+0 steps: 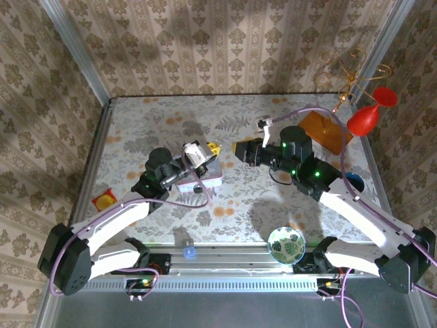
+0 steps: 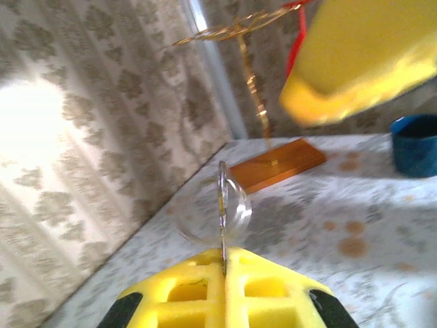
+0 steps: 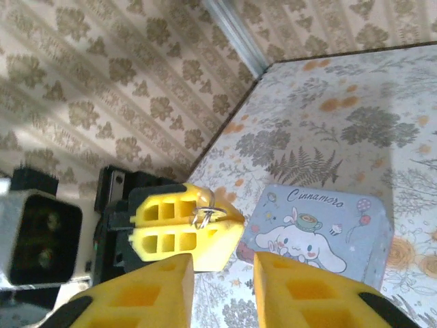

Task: Unlock a padlock with a key

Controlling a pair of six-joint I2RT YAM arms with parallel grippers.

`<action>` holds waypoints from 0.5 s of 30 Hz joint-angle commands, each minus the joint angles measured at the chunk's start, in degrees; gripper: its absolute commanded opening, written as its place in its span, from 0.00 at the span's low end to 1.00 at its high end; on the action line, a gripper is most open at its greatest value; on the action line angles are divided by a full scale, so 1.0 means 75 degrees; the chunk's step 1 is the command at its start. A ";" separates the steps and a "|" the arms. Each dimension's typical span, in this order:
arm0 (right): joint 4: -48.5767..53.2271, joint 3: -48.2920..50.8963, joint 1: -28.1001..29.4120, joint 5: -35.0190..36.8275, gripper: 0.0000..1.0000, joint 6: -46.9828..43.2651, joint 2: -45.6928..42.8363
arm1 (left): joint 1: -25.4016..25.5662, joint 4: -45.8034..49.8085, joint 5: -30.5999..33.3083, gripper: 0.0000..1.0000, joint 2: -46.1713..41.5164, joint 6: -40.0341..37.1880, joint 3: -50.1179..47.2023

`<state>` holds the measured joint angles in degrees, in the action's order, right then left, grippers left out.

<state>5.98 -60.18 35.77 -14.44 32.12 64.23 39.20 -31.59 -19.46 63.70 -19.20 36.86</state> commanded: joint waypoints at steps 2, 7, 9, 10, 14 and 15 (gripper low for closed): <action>0.1386 -0.0643 -0.0035 0.0823 0.36 0.0387 -0.0196 | 0.0410 0.0203 0.1911 0.00 -0.0222 -0.1687 0.0015; 0.1623 -0.0820 -0.0058 0.0870 0.39 0.0713 -0.0124 | 0.0983 -0.1251 0.3309 0.00 0.0196 -0.3158 -0.0242; 0.1958 -0.1081 -0.0124 0.0882 0.40 0.0833 0.0015 | 0.1361 -0.2036 0.3898 0.00 0.0544 -0.4279 -0.0328; 0.2174 -0.1233 -0.0155 0.0893 0.43 0.0887 0.0096 | 0.1552 -0.2526 0.4154 0.00 0.0798 -0.5022 -0.0376; 0.2654 -0.1397 -0.0457 0.0949 0.54 0.1151 0.0209 | 0.2276 -0.3989 0.4939 0.00 0.2394 -0.8982 -0.0051; 0.2690 -0.1306 -0.0571 0.0972 0.56 0.1209 0.0167 | 0.2310 -0.4635 0.5005 0.00 0.2882 -1.0058 0.0038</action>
<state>21.37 -69.32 33.34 -8.93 38.79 65.56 54.83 -53.43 11.22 78.59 -66.78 35.48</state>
